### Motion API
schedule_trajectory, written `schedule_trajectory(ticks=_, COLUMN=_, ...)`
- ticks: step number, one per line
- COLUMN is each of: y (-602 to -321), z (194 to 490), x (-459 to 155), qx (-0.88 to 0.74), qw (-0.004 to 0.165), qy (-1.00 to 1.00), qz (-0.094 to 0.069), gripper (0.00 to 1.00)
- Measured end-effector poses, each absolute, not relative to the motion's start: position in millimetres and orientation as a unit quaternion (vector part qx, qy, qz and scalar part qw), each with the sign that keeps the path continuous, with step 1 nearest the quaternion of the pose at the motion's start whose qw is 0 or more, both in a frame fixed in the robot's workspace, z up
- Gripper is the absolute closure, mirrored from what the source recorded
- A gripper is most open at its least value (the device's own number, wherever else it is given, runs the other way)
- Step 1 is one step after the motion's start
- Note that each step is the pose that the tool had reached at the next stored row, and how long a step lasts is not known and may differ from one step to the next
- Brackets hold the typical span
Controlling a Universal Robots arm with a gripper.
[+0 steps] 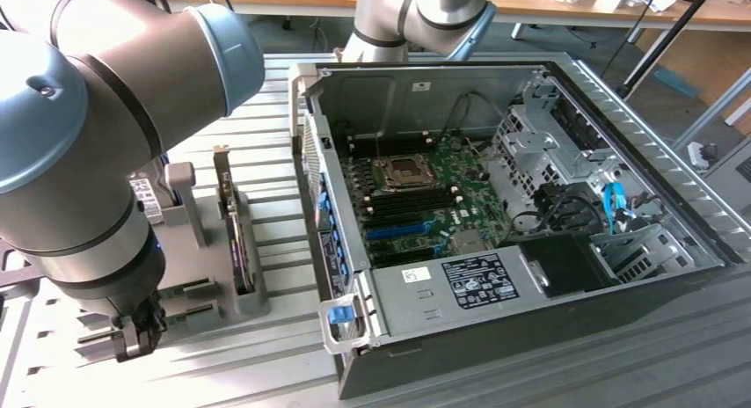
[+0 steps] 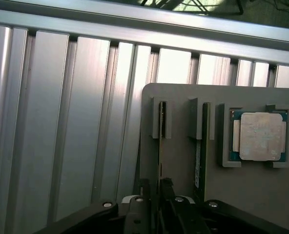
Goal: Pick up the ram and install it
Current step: 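Pick up the ram and move it above insertion slot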
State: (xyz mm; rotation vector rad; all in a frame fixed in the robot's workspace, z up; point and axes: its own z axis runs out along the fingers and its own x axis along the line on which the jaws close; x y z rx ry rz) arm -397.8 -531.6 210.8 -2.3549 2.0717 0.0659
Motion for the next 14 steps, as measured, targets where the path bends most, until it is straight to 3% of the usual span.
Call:
schedule_trajectory(ticks=3, y=-531.7, z=210.8, x=-397.8, qx=-0.751, qw=0.002, qy=0.660, qz=0.021, gripper=0.88)
schedule_trajectory(ticks=14, y=-531.7, z=210.8, x=-397.8, qx=-0.751, qw=0.002, qy=0.660, qz=0.021, gripper=0.88)
